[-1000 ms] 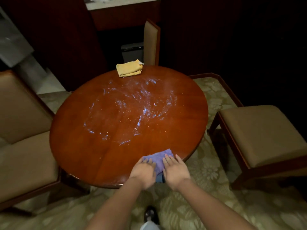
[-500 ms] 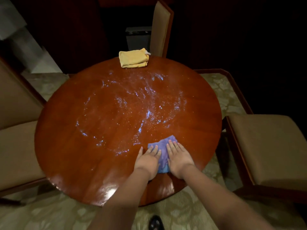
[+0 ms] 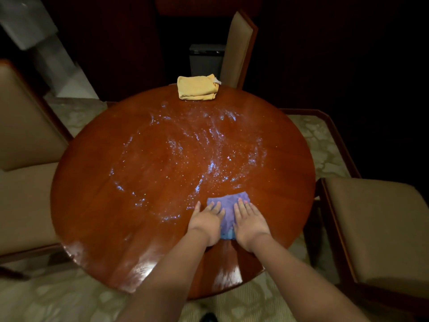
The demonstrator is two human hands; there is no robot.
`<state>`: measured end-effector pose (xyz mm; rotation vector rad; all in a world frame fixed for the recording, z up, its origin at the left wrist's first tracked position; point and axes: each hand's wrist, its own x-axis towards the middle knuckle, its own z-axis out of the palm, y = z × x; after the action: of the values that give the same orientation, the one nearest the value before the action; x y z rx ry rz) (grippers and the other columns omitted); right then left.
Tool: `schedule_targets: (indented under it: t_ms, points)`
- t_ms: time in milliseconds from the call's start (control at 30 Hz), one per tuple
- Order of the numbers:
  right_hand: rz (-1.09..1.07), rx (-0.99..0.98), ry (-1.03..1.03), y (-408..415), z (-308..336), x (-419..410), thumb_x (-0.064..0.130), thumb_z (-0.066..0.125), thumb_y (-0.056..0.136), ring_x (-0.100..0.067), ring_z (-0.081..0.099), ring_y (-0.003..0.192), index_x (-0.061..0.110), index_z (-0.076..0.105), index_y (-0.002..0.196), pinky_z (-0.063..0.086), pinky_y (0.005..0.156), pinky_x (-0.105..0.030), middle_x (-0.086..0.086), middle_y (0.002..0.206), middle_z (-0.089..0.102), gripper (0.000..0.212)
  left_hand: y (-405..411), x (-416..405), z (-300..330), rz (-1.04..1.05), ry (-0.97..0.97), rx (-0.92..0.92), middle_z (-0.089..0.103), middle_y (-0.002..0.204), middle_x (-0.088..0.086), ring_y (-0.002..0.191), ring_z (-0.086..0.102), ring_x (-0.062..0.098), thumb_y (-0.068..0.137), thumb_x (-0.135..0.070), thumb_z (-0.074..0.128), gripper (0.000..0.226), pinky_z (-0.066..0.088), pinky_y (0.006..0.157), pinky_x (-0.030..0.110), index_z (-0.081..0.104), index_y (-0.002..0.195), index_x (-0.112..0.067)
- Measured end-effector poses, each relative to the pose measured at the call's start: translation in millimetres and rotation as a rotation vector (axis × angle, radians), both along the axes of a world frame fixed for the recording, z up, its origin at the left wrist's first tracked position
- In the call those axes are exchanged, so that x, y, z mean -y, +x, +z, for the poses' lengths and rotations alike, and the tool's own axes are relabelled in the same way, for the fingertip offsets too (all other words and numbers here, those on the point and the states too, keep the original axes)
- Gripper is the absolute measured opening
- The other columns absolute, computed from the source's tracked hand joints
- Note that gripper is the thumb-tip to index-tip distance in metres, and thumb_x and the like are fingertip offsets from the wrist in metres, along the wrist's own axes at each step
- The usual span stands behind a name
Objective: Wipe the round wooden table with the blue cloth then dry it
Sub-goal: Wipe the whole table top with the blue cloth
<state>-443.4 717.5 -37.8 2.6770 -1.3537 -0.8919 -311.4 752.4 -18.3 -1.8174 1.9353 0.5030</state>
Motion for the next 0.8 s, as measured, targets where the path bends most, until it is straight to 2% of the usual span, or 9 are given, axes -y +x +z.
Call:
schedule_targets:
  t_ms: [433,600,800]
  points:
    - [0.135,0.022,0.029,-67,2,-73,0.031,0.013,0.104,-0.027,-0.01,0.147,0.0,-0.011,0.149,-0.006,0.118,-0.038,-0.016,0.158,-0.013,0.06,-72,-88,15,0.11,0.099,0.003,-0.001,0.161,0.001,0.148,0.0,0.018,0.096,-0.023,0.04,0.065,-0.004,0.117,0.05,0.01,0.153,-0.019]
    - [0.122,0.036,0.051,-90,4,-82,0.028,0.018,0.102,-0.025,-0.009,0.148,0.0,-0.008,0.15,-0.005,0.119,-0.036,-0.015,0.159,-0.011,0.061,-97,-100,20,0.116,0.117,-0.029,-0.001,0.161,0.001,0.148,0.0,0.018,0.097,-0.024,0.037,0.062,-0.002,0.117,0.052,0.011,0.153,-0.019]
    - [0.102,0.032,0.058,-100,3,-73,0.028,0.018,0.103,-0.025,-0.006,0.148,0.0,-0.007,0.15,-0.004,0.12,-0.036,-0.015,0.159,-0.01,0.061,-107,-86,17,0.09,0.159,0.016,-0.004,0.161,-0.001,0.148,-0.001,0.018,0.099,-0.022,0.036,0.061,-0.003,0.116,0.057,0.009,0.153,-0.021]
